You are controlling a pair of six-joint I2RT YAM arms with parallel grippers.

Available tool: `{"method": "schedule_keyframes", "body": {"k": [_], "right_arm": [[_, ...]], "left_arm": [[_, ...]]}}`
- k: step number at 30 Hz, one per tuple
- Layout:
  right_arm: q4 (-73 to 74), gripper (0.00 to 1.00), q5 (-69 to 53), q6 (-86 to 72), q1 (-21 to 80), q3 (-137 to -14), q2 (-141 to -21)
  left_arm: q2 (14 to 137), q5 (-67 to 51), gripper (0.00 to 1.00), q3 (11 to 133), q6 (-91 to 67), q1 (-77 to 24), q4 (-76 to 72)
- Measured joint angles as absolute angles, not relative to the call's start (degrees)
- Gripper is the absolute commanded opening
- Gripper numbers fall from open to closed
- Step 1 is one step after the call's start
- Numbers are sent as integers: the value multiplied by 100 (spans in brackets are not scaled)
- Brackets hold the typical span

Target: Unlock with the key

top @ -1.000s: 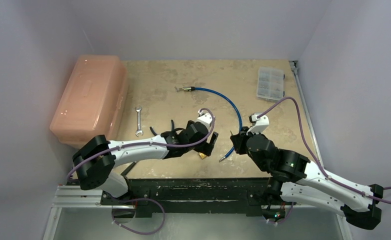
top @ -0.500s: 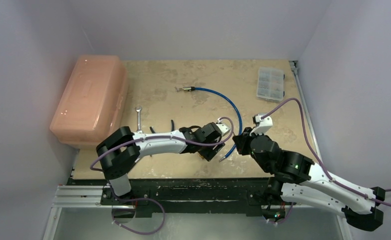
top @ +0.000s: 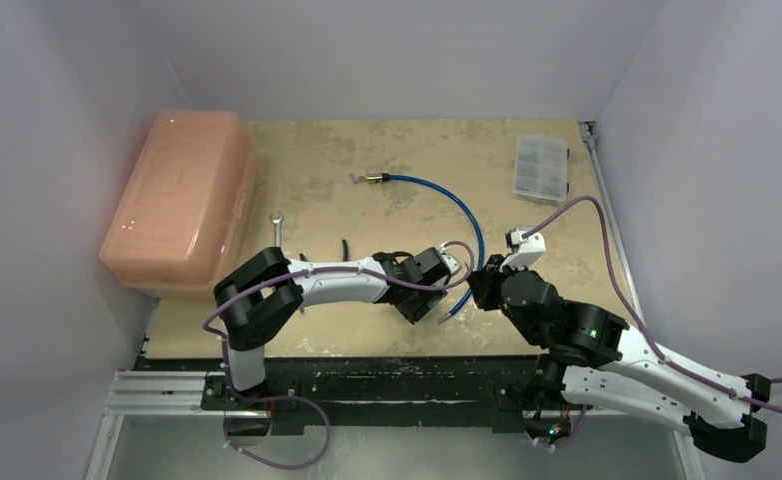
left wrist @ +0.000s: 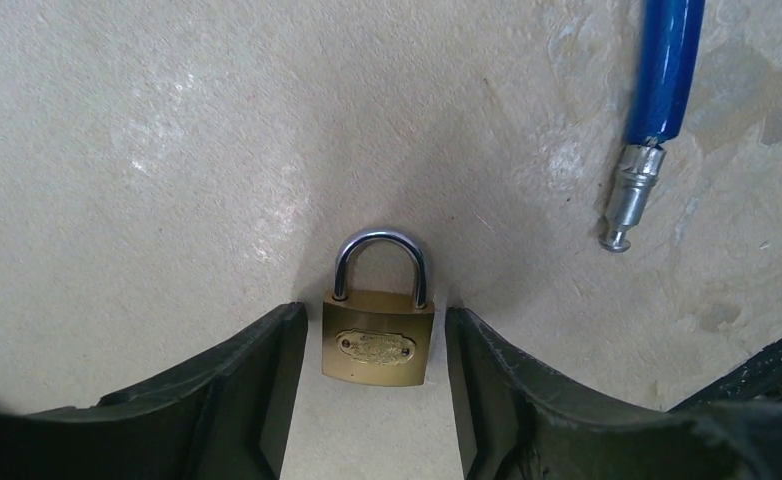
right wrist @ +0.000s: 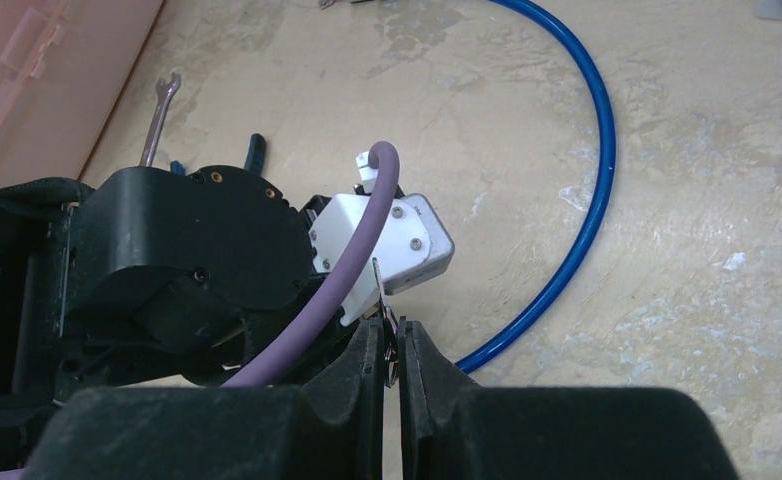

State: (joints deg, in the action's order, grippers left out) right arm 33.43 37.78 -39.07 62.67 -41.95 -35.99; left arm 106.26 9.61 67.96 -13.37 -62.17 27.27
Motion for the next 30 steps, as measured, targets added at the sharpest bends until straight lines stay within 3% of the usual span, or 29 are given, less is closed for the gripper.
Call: {"method": "schedule_keyframes", "body": {"k": [22, 25, 26, 29, 30], "right_arm": [[3347, 0, 3739, -3907, 6267, -4198, -3638], [3347, 0, 3730, -3907, 6267, -4198, -3642], [3347, 0, 3728, -3907, 6267, -4198, -3645], [3347, 0, 3686, -3907, 6267, -4198, -3671], [3347, 0, 3675, -3907, 6267, -4198, -3675]], "left_arm": [[10707, 696, 55, 6877, -1284, -6042, 2808], [10711, 666, 42, 6877, -1282, -6040, 2794], [10713, 663, 35, 6877, -1286, -6040, 2792], [10713, 659, 0, 6875, -1286, -6038, 2790], [10709, 655, 0, 6875, -1282, -6040, 2783]]}}
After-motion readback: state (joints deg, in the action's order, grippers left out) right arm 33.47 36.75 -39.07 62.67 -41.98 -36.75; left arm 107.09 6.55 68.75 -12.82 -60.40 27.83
